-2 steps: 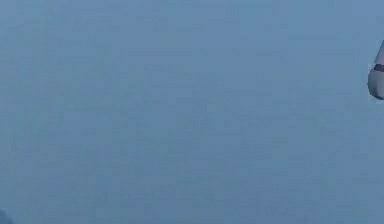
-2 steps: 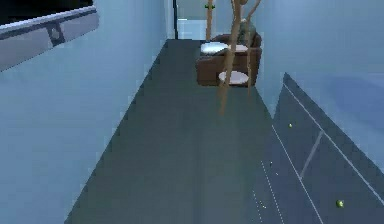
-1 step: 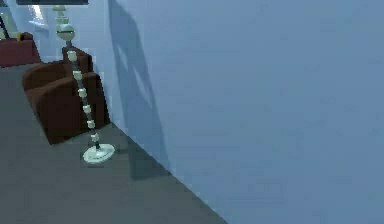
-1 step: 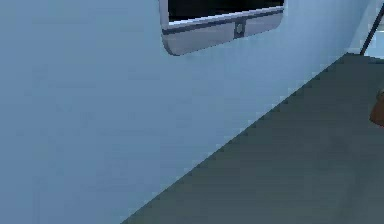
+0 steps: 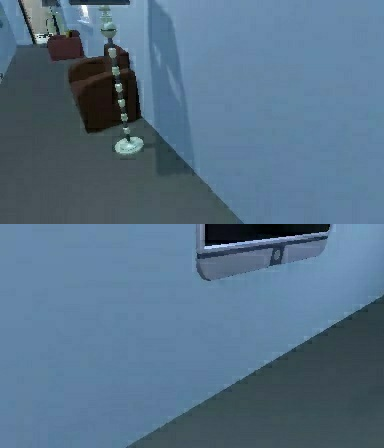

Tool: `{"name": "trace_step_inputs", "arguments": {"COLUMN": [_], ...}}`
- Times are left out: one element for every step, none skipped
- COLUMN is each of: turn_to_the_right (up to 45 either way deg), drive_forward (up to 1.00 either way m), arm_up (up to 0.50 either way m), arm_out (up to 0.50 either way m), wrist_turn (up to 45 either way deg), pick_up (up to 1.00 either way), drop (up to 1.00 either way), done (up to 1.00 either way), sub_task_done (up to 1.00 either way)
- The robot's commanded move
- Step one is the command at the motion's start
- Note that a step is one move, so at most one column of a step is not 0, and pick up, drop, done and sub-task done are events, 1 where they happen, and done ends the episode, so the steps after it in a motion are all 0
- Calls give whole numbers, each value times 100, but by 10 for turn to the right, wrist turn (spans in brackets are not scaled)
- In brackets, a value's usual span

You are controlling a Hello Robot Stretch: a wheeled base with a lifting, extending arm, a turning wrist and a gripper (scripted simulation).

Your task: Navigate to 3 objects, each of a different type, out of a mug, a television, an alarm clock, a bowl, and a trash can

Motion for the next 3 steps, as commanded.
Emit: {"name": "trace_step_inputs", "arguments": {"turn_to_the_right": [0,-450,-30], "drive_forward": [35,0,0], "arm_up": [0,0,0], "arm_out": [0,0,0], "wrist_turn": [0,0,0], "pick_up": [0,0,0], "drop": [0,0,0], "done": [0,0,0], "sub_task_done": [0,0,0]}}
